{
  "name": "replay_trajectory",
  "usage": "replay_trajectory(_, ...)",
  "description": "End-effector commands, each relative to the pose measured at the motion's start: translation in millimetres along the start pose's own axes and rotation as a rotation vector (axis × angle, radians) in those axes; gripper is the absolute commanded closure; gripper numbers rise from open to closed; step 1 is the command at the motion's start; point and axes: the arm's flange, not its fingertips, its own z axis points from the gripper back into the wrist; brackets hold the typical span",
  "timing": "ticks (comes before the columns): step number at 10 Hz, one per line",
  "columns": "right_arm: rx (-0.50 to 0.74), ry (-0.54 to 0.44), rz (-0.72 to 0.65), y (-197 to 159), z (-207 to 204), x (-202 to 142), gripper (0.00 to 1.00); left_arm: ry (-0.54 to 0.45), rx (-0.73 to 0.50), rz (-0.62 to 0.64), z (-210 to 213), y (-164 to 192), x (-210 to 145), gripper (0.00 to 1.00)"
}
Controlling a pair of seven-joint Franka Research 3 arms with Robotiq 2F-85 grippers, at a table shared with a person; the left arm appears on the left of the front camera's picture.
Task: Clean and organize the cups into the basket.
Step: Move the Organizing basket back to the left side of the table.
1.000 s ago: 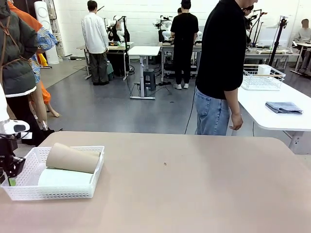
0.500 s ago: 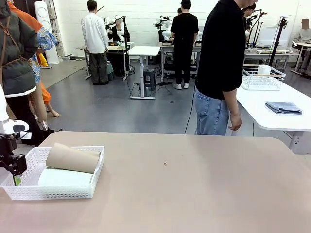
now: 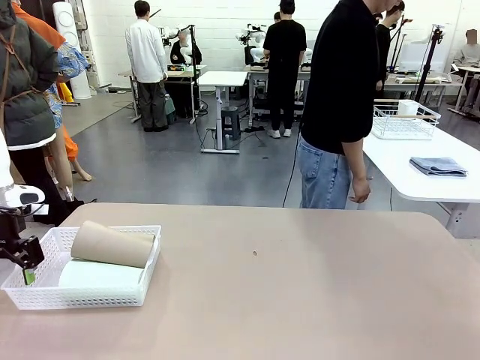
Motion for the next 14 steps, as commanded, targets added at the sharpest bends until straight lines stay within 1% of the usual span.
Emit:
replay_trajectory(1,0.009,0.004,-0.002,0.2,-1.0,-4.1,0.0,-0.019,-0.029,-0.029,3.7,2.7,-7.0,0.0)
replay_trajectory(2,0.009,0.004,-0.002,0.2,-1.0,-4.1,0.0,-0.035,-0.039,-0.032,8.9,2.0,-13.6,0.0)
replay_trajectory(3,0.009,0.004,-0.002,0.2,-1.0,-4.1,0.0,-0.114,-0.058,-0.007,24.9,-2.1,-33.2,0.0)
replay_trajectory(4,0.009,0.004,-0.002,0.2,-1.0,-4.1,0.0,-0.212,-0.059,-0.022,44.9,-15.0,-66.8,0.0)
replay_trajectory(5,0.009,0.004,-0.002,0.2,-1.0,-4.1,0.0,-0.32,-0.03,-0.02,63.0,-28.0,-102.0,0.0)
replay_trajectory(6,0.009,0.004,-0.002,0.2,-1.0,-4.1,0.0,-0.355,-0.017,-0.018,72.8,-37.4,-127.9,0.0)
replay_trajectory(7,0.009,0.004,-0.002,0.2,-1.0,-4.1,0.0,-0.319,-0.027,-0.024,77.5,-44.8,-151.2,0.0)
replay_trajectory(8,0.009,0.004,-0.002,0.2,-1.0,-4.1,0.0,-0.246,-0.008,-0.038,72.7,-50.7,-169.2,0.0)
replay_trajectory(9,0.009,0.004,-0.002,0.2,-1.0,-4.1,0.0,-0.196,0.021,-0.042,64.6,-54.2,-180.4,0.0)
replay_trajectory(10,0.009,0.004,-0.002,0.2,-1.0,-4.1,0.0,-0.184,0.054,-0.023,57.8,-58.0,-181.0,0.0)
replay_trajectory(11,0.009,0.004,-0.002,0.2,-1.0,-4.1,0.0,-0.156,0.094,-0.018,49.8,-66.4,-173.2,0.0)
replay_trajectory(12,0.009,0.004,-0.002,0.2,-1.0,-4.1,0.0,-0.212,0.017,-0.049,125.6,-45.6,-154.6,0.0)
replay_trajectory(14,0.009,0.004,-0.002,0.2,-1.0,-4.1,0.0,-0.212,0.017,-0.049,125.6,-45.6,-154.6,0.0)
